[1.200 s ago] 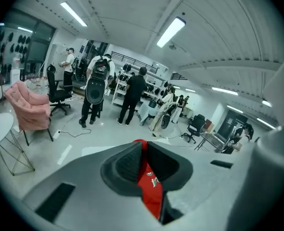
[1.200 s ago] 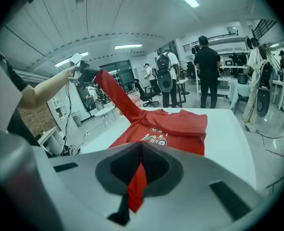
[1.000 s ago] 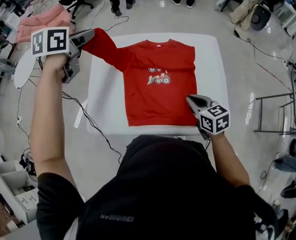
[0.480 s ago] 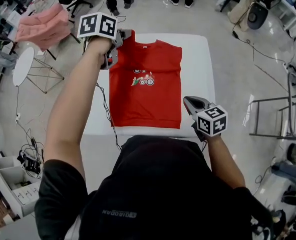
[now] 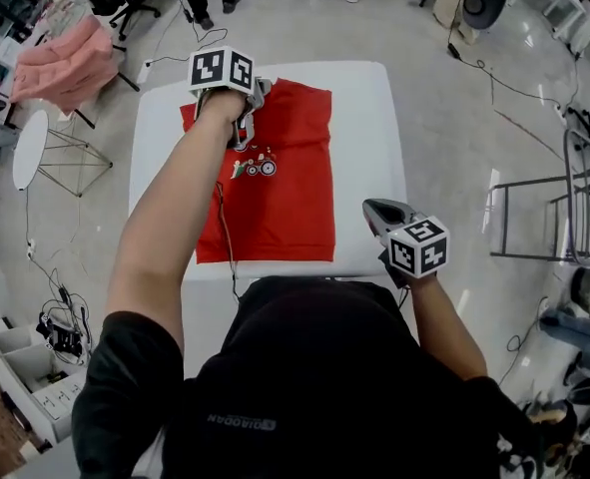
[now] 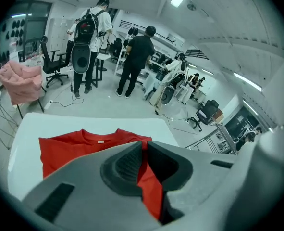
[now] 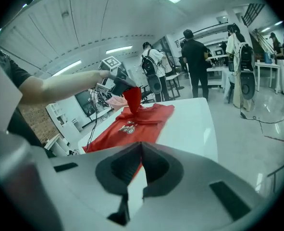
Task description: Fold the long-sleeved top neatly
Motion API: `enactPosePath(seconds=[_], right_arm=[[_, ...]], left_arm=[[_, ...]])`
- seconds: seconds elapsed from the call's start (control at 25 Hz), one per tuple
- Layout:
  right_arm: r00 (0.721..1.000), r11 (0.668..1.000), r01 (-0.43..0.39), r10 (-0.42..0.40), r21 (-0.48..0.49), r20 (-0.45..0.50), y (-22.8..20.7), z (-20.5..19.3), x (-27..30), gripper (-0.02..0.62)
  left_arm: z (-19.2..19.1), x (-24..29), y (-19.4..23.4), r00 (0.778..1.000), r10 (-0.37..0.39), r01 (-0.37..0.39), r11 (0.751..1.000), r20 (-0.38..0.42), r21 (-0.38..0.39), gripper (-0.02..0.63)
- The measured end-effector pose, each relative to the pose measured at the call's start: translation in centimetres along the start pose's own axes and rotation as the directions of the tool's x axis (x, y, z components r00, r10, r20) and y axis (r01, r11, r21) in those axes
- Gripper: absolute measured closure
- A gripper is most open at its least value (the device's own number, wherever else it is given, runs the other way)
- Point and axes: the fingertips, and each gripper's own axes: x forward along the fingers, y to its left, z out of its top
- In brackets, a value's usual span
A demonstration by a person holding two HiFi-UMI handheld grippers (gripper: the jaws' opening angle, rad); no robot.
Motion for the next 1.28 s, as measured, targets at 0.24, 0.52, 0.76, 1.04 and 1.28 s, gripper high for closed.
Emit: enactPosePath(seconds=[0.24,0.52,0.76,1.04,1.28], right_arm=[[1.000,1.000,0.007,-0.007,0.006,-0.006,-1.4,0.4,-0.3,0.591],[1.000,1.000,-0.014,0.014,-0.001,0.000,-2.0,0.6,0.1,0.591],[0.999,0.998,-0.054,0.054,-0.030,-0.005,-1.2,1.1,0.7,0.591],[0.993,0.989,-0.114,0.112,-0.097,-0.025,0.0,0.9,1.7,0.591],[0.989,0.975,-0.143,0.133,-0.173,-0.066,2.0,0.9,3.4,0.591]], left_arm=[[-0.8,3.8,-2.3,1.000,-0.027,0.027,0.999,-0.016,-0.040,0.569],[1.1,2.8,-5.1,0.995,-0.093,0.093,0.996,0.042,0.010,0.569],[1.0,-0.6,-3.3,0.992,-0.036,0.031,0.998,0.117,0.048,0.569],[-0.8,-7.3,-0.9,0.967,0.058,-0.100,0.982,0.248,0.161,0.598],[-4.7,-12.9,2.0,0.948,0.139,-0.205,0.955,0.288,0.214,0.600]])
